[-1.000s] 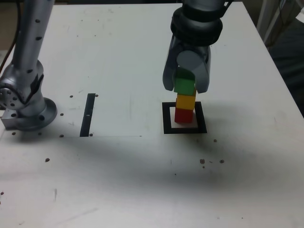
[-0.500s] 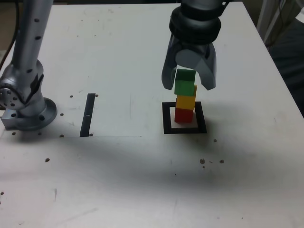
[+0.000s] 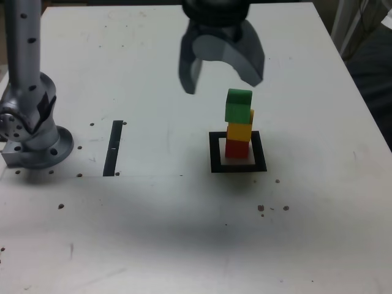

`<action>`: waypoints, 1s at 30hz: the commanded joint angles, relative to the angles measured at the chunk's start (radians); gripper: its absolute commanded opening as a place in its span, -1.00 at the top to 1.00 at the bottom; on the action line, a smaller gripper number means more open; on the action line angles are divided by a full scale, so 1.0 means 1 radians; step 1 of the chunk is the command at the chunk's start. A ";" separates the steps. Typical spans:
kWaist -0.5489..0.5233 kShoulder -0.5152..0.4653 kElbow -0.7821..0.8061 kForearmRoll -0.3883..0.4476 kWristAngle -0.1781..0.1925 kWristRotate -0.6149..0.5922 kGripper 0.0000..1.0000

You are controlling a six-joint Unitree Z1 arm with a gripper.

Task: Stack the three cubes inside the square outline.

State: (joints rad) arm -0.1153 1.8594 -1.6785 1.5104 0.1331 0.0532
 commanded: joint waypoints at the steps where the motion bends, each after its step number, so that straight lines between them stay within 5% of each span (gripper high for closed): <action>1: 0.002 -0.038 0.040 0.004 -0.006 -0.004 -0.99; 15: 0.002 -0.267 0.372 -0.039 0.014 -0.110 -0.99; 30: 0.002 -0.364 0.797 -0.375 -0.073 -0.151 -1.00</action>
State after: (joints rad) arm -0.1147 1.5002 -0.9002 1.1522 0.0643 -0.0954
